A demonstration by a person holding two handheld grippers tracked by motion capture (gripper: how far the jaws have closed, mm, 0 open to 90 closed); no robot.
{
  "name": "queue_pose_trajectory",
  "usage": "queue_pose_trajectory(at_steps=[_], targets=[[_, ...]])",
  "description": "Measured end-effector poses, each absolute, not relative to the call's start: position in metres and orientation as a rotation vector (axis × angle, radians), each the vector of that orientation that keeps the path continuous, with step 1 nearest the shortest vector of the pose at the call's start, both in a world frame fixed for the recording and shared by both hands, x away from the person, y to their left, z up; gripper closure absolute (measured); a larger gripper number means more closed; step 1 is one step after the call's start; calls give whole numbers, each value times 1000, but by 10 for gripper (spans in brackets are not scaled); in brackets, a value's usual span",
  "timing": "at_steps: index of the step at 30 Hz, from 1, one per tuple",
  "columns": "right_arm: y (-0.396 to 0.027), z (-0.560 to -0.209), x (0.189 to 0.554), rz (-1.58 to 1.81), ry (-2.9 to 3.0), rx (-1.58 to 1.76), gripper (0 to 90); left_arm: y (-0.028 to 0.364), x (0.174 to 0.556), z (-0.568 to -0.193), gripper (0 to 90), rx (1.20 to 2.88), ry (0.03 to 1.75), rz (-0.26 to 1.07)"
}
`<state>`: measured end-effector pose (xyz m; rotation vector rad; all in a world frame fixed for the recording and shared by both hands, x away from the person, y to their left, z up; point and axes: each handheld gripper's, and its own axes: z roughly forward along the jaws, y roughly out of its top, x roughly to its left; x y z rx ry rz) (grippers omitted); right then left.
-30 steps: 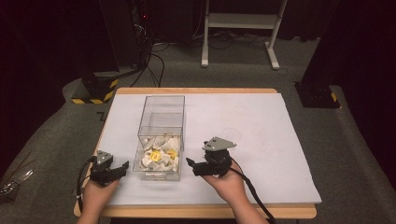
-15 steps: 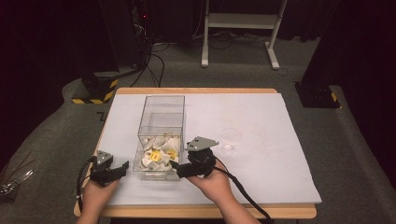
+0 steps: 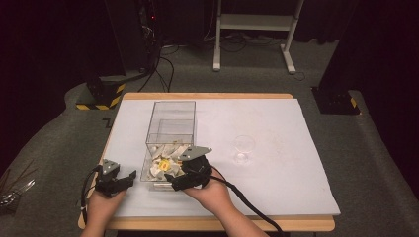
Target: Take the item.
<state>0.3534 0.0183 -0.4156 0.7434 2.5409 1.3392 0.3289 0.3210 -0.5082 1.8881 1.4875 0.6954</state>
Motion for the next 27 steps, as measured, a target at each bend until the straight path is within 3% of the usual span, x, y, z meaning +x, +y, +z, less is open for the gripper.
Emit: queue_pose_trajectory(at_steps=[4,7,15,27], targets=[[22,-418,354,1340,2559,756,235,321,329,-508,299,1888,1487,695],[22,-419,352,1317,2560,747,383,321,329,-508,299,1886,1489,695],[23,-421,350,1308,2618,716,635,321,329,-508,300,1887,1488,695],[25,-425,350,1270,2656,701,710,321,329,-508,300,1887,1488,695]])
